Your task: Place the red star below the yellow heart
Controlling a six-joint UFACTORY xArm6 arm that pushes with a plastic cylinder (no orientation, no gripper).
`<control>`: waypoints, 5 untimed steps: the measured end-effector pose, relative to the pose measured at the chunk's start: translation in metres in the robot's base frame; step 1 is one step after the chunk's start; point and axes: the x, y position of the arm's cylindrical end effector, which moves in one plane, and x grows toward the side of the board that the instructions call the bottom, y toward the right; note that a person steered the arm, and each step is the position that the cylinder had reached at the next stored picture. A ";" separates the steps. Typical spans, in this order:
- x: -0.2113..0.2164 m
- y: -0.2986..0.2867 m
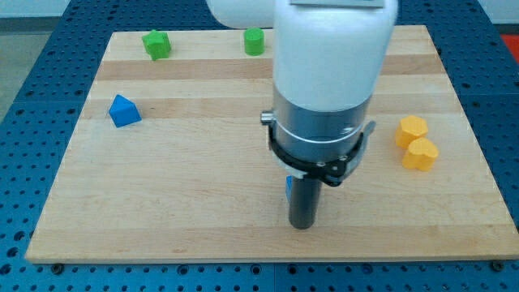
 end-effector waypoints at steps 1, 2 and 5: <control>-0.002 -0.005; -0.005 0.002; -0.040 0.049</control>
